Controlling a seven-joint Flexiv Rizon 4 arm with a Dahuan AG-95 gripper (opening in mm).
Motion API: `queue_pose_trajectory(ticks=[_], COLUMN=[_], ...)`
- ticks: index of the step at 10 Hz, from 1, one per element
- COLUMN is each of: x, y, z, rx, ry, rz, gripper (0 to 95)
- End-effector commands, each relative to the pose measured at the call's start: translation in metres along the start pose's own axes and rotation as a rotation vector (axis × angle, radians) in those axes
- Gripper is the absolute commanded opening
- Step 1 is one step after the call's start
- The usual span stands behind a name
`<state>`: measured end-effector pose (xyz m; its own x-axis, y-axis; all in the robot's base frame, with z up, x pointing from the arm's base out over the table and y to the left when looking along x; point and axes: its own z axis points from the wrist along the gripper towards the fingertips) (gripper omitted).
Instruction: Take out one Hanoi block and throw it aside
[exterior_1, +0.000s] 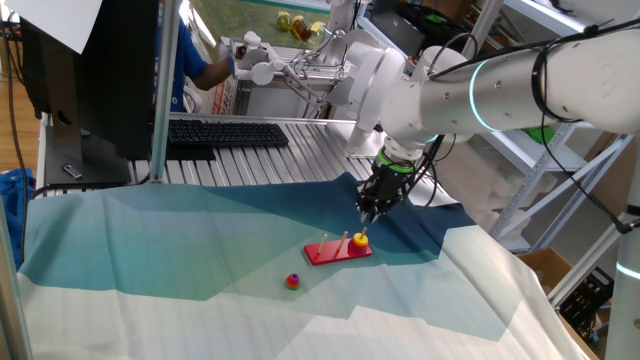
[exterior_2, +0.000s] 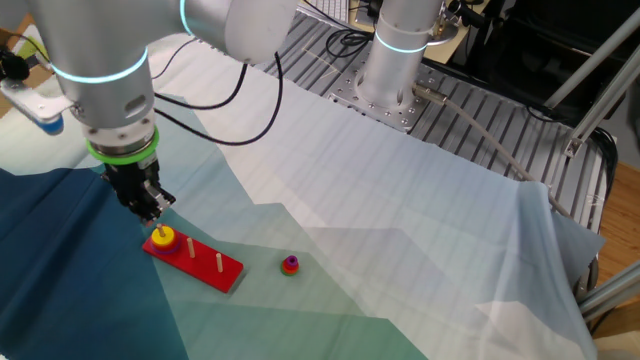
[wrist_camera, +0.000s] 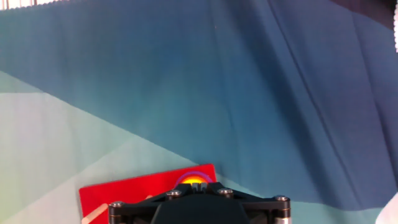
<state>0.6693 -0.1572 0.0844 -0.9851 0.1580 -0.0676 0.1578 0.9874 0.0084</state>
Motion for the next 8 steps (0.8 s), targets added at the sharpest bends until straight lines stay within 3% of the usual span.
queue_pose_trajectory(ticks=[1, 2, 8], x=[0.0010, 0.0019, 0.0082], y=[-0.0004, -0.0007, -0.0012], z=[0.0052, 0.0065, 0.0130], rx=[-0.009, -0.011, -0.025], ry=[-0.007, -0.010, -0.023], rz=[0.001, 0.004, 0.016], gripper=[19.0, 38.0, 38.0])
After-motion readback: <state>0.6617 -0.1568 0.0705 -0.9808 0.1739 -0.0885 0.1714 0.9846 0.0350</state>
